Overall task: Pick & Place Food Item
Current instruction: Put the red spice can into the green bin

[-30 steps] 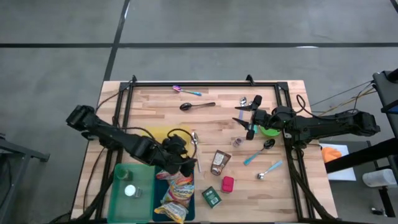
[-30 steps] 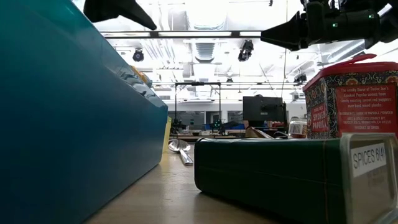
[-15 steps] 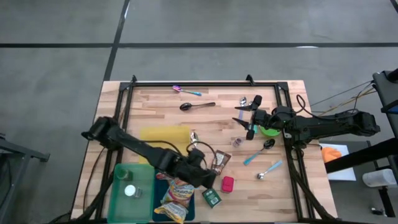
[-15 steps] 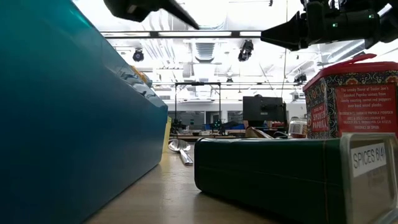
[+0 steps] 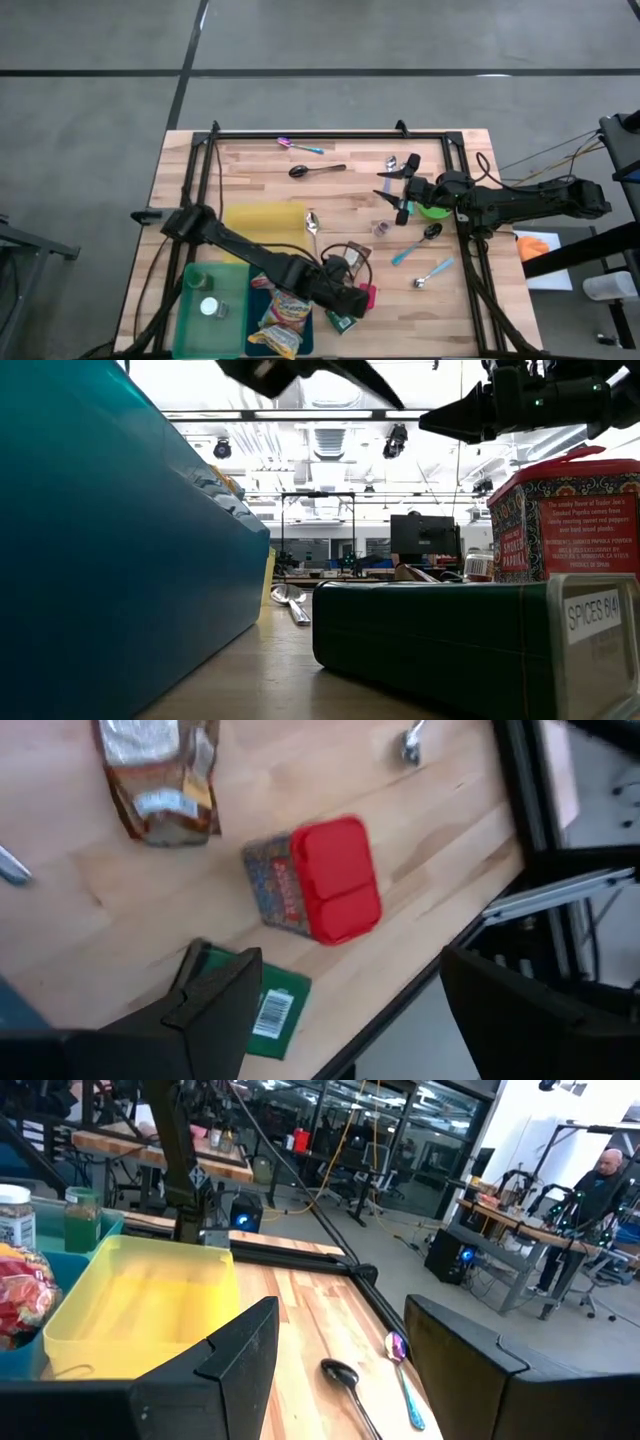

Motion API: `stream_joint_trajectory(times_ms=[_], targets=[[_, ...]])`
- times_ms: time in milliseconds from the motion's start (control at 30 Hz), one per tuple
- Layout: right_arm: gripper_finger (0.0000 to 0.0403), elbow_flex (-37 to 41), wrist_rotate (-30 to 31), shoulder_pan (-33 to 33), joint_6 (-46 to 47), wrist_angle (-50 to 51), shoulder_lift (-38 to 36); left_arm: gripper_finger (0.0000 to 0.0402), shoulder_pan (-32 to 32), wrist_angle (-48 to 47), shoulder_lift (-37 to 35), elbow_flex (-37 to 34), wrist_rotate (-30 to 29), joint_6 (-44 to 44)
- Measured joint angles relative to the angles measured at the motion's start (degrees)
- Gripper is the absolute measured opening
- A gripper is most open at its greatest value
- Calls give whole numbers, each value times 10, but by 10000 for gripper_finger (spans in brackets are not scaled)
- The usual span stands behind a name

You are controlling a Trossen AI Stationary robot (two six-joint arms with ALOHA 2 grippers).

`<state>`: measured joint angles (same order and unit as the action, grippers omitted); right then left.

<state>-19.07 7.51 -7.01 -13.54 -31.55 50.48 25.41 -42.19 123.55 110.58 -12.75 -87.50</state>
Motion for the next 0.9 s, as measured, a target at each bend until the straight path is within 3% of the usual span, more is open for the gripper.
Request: stream_joint_trajectory(times_ms=[500, 900], targets=[[215, 0, 0, 0, 0, 1, 1, 309, -14, 77, 42, 4, 8, 34], [215, 0, 0, 0, 0, 1, 3, 309, -16, 66, 42, 0, -8, 44]])
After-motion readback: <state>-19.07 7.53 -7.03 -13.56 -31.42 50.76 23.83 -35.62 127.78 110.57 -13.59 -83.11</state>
